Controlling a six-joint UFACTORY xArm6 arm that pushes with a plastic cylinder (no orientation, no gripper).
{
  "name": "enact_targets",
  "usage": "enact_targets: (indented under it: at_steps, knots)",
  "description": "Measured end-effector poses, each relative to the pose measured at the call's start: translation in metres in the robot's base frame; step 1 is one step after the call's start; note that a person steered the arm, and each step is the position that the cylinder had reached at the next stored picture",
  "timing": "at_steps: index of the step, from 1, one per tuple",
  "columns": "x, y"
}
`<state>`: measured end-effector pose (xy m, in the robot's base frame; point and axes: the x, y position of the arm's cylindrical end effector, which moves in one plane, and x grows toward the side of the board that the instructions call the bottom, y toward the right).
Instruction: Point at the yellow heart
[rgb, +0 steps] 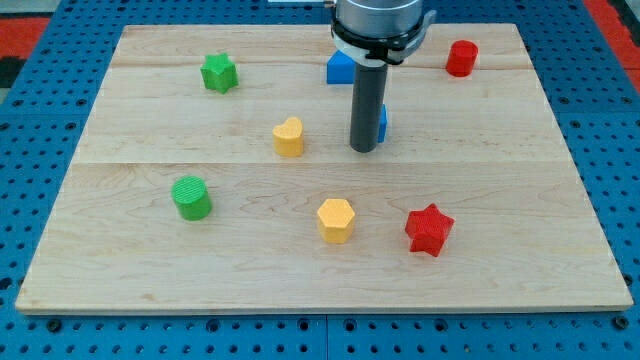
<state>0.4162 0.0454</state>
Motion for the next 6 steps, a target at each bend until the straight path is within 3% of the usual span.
enact_targets:
  at_steps: [2,4,6]
  knots:
    - [-0.024,0.039]
    - [-0.02,0.016]
    - [-0.046,-0.075]
